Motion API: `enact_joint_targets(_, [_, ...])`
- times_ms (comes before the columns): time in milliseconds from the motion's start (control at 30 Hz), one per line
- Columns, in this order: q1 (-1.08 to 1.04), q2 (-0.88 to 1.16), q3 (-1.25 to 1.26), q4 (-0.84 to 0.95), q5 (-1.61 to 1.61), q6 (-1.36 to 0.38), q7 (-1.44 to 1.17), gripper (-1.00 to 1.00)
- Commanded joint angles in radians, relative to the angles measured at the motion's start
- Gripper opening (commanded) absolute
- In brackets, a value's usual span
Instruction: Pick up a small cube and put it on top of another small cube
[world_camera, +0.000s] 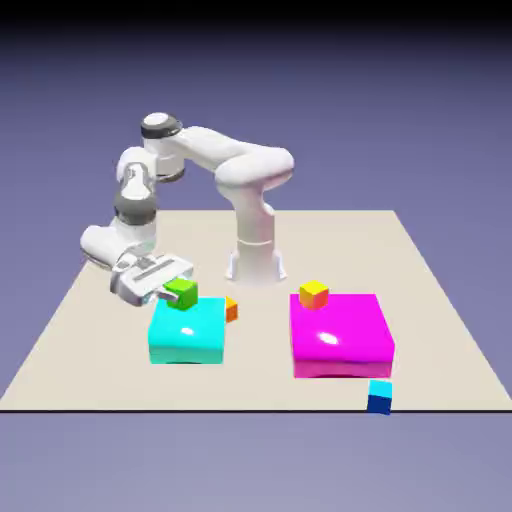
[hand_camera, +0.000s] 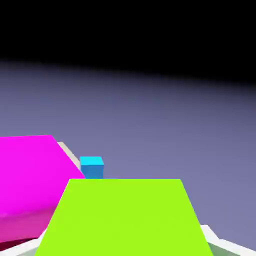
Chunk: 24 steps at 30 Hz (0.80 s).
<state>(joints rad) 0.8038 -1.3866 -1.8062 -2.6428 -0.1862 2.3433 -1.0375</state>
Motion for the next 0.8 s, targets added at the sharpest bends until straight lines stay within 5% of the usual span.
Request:
enact_joint_targets(0, [0.007, 0.018, 0.011, -0.036, 0.017, 0.016, -0.004, -1.0])
enact_joint_targets(367, [0.077, 0.204, 0.131, -0.418, 0.187, 0.175, -0.042, -1.0])
enact_joint_targets(700, [0.37, 0.176, -0.036, -0.417, 0.185, 0.448, -0.103, -1.0])
enact_joint_targets(733, [0.37, 0.176, -0.036, -0.417, 0.185, 0.448, -0.103, 1.0])
enact_joint_targets(767, [0.37, 0.176, -0.036, -0.417, 0.185, 0.448, -0.103, 1.0])
